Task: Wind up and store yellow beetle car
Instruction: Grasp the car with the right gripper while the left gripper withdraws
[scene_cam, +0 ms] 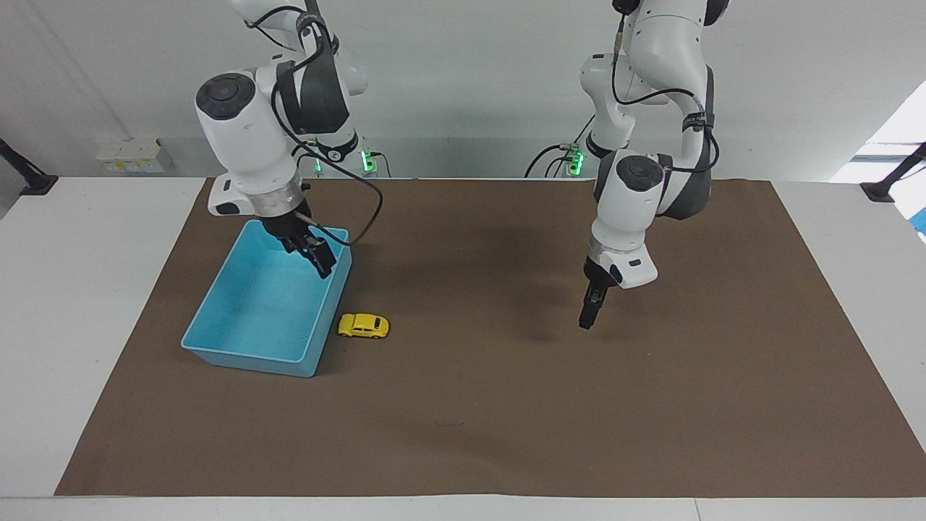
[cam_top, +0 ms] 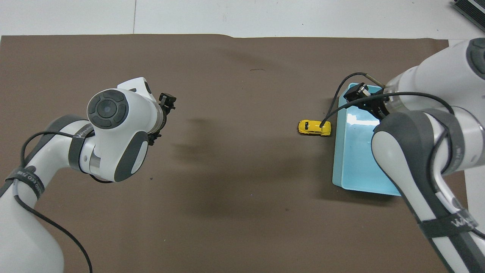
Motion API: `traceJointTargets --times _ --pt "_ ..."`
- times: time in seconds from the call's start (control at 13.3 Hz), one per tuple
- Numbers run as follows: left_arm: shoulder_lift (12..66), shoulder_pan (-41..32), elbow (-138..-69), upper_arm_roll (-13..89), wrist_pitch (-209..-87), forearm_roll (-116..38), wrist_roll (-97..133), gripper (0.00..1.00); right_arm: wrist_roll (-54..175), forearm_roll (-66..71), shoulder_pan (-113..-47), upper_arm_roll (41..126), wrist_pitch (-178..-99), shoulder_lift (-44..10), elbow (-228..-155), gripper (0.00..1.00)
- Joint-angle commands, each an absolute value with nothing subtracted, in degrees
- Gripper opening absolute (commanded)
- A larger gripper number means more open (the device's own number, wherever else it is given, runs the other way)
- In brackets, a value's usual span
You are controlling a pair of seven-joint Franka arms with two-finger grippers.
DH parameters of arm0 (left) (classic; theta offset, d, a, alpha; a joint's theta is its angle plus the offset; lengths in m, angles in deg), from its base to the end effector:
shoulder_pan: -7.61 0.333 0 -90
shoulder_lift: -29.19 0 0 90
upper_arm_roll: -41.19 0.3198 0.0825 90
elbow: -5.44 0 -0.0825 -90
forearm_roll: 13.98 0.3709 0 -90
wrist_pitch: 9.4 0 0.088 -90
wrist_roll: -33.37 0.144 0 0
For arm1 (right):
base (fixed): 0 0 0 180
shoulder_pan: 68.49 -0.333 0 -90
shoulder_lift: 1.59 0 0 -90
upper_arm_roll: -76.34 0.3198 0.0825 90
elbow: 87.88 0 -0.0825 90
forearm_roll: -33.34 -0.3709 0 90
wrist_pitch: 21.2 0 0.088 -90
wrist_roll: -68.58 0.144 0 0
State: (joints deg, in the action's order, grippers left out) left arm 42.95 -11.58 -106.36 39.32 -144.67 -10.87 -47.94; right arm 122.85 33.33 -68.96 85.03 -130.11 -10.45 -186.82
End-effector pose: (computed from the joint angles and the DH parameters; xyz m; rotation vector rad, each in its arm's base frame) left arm 0.5768 -0.2191 0.3484 2.6407 1.4734 0.2010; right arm 0.5927 0.0915 0.4602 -2.8714 1.1961 -0.0088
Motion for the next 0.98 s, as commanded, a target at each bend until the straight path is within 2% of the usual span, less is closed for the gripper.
traceJointTargets --times 0.0,0.15,0.45,0.9 --pt "42.9 -11.2 -105.57 39.34 -143.79 -10.55 -43.56 1.0 133.31 33.25 -69.62 85.39 -132.81 -12.22 -186.84 1.0" --pt "42.9 -11.12 -105.48 39.34 -143.61 -10.64 -39.69 1.0 145.87 34.74 -71.56 85.3 -134.57 -14.15 -186.76 1.0" --pt "39.92 -9.89 -105.57 39.96 -140.99 -10.64 -35.21 1.0 154.96 37.73 -73.23 85.3 -136.07 -15.92 -187.02 1.0" --pt "31.66 -6.29 -105.57 40.04 -128.35 -10.64 -20.28 1.0 169.45 38.0 -73.41 85.3 -140.55 -16.88 -189.47 1.0"
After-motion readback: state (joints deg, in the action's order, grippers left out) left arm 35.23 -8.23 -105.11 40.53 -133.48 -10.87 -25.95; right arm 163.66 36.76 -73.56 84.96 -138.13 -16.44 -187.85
